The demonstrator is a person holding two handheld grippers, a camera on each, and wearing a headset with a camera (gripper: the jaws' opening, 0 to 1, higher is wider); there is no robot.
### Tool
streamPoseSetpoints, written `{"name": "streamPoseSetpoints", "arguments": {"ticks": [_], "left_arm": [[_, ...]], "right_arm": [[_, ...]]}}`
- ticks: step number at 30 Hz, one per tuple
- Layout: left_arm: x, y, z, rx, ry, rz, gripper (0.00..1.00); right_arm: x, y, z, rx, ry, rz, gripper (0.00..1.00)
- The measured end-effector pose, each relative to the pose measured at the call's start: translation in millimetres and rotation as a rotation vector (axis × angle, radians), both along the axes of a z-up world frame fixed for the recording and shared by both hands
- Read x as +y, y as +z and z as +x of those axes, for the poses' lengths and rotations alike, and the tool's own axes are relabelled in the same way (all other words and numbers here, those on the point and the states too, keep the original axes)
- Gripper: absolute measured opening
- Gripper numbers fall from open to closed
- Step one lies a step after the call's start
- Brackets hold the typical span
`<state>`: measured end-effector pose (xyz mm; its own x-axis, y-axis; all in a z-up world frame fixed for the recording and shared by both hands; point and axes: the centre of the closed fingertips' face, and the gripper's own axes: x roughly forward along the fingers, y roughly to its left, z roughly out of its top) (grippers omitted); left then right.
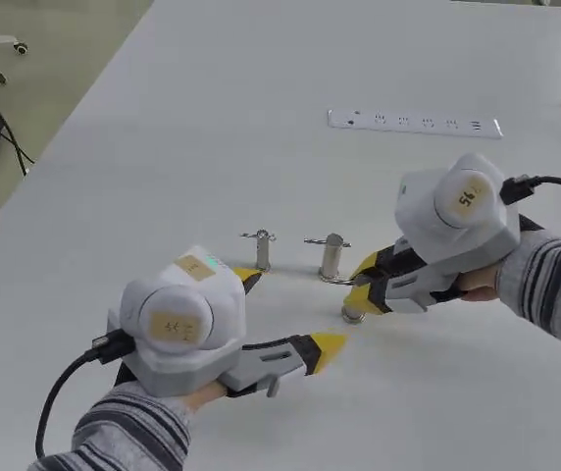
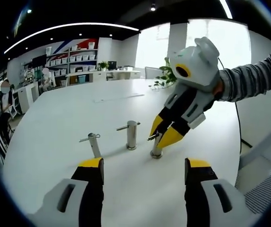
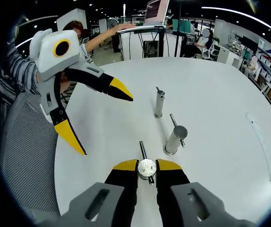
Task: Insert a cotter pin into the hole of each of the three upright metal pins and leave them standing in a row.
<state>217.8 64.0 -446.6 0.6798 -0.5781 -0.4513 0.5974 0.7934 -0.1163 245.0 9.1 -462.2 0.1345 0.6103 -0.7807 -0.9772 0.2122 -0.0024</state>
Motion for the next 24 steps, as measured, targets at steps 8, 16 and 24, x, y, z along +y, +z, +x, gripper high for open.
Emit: {"name": "streamPoseSetpoints", "arguments": {"ticks": [8, 16, 24], "left_arm": [[21.1, 8.1, 2.4, -0.020, 0.043, -0.023, 0.76], [24.2, 13.9, 2.6, -0.037, 0.045, -0.040, 0.82], [28.3, 14.3, 3.3, -0.038, 0.060, -0.042, 0.88]], "right_arm": [[-16.8, 5.9, 9.1, -0.007, -0.010, -0.019, 0.09], [-28.4, 7.7, 21.2, -0.007, -0.024, -0.024, 0.09], [-35.0, 6.0, 31.7, -0.025, -0.016, -0.041, 0.09]]}}
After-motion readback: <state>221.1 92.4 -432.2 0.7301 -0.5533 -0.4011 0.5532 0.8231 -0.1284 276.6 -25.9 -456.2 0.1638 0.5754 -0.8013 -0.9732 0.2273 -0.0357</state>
